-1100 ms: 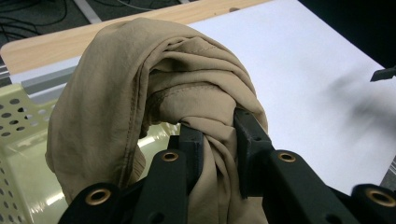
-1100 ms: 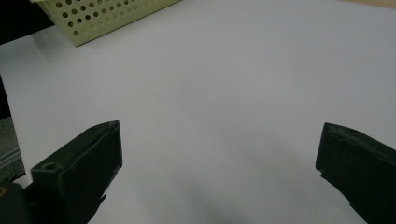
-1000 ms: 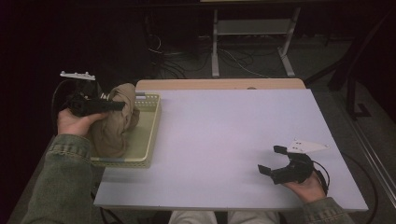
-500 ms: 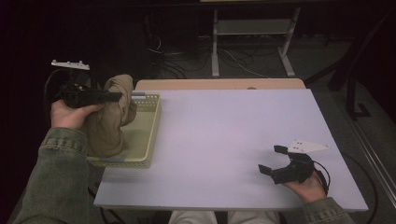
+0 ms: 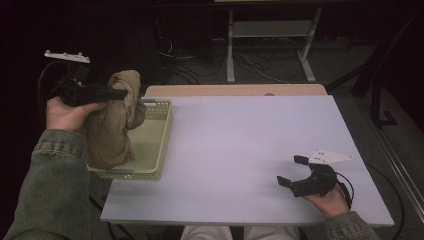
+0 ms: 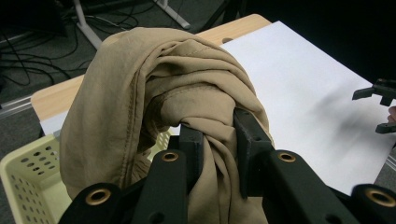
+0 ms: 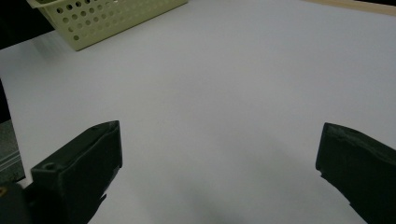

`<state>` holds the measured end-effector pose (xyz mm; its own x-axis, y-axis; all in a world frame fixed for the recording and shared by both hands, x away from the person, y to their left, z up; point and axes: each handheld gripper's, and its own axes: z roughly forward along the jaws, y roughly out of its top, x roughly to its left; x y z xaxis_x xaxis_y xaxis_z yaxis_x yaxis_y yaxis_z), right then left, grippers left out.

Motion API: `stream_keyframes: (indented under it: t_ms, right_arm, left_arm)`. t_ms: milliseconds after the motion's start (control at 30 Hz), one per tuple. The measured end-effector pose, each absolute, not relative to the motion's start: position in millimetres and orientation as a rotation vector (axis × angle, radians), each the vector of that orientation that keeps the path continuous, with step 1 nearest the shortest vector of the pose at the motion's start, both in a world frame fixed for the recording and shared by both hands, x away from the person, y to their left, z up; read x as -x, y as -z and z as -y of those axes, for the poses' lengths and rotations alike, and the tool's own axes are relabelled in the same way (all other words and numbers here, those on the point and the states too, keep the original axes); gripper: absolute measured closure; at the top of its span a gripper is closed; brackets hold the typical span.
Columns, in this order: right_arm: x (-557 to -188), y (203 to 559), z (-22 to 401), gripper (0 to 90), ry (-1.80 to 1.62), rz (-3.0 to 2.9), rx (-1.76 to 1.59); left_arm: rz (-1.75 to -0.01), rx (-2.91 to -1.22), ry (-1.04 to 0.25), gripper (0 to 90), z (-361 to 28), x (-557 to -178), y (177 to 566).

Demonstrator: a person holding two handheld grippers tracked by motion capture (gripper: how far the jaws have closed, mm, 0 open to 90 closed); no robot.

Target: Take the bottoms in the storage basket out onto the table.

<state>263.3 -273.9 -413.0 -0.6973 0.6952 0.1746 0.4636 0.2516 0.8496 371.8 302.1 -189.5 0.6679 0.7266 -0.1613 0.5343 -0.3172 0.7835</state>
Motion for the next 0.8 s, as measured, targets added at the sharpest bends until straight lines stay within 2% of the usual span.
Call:
stream_keyframes:
  t_ms: [800]
  right_arm:
    - [-262.4,412.3,274.6,0.2,-1.428,-2.281,-1.084]
  left_arm:
    - [-0.913,-2.012,-0.336,74.1,-287.1,-366.7,145.7]
